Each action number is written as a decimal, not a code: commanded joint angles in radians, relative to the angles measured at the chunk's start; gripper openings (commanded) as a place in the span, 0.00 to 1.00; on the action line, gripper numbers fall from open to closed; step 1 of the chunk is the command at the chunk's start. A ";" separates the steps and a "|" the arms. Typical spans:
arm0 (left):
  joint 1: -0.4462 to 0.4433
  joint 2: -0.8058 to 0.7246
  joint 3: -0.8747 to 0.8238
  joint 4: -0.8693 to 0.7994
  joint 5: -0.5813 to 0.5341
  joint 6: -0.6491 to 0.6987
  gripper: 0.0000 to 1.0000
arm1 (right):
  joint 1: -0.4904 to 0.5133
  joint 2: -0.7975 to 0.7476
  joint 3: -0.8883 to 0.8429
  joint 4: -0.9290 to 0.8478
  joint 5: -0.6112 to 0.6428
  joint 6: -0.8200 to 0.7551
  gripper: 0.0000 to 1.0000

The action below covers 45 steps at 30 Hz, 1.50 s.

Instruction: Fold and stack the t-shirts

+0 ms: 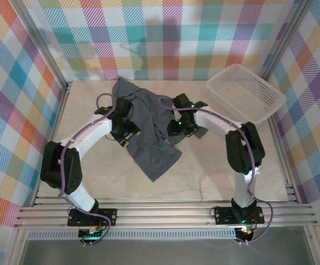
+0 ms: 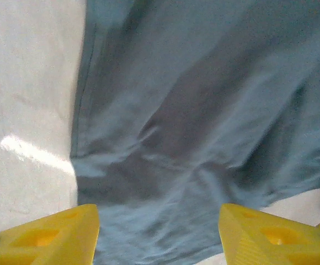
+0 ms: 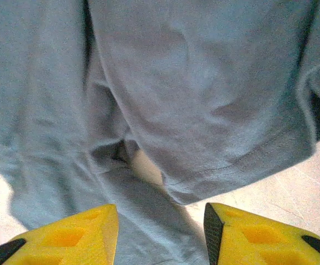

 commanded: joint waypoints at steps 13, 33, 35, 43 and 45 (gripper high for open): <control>-0.034 0.231 -0.034 0.053 -0.040 -0.066 0.29 | 0.050 0.219 0.142 -0.096 0.106 -0.044 0.32; 0.444 -0.044 -0.287 -0.073 -0.304 0.174 0.00 | 0.050 -0.515 -0.066 -0.103 -0.145 0.062 0.00; 0.470 -0.044 -0.268 -0.073 -0.297 0.191 0.00 | 0.048 -0.548 -0.033 -0.098 -0.146 0.069 0.00; 0.477 0.023 -0.198 -0.029 -0.195 0.167 0.00 | -0.178 -0.292 0.175 0.030 -0.054 0.125 0.00; 0.469 0.036 -0.184 -0.018 -0.176 0.154 0.00 | -0.248 -0.160 0.283 0.039 -0.043 0.158 0.00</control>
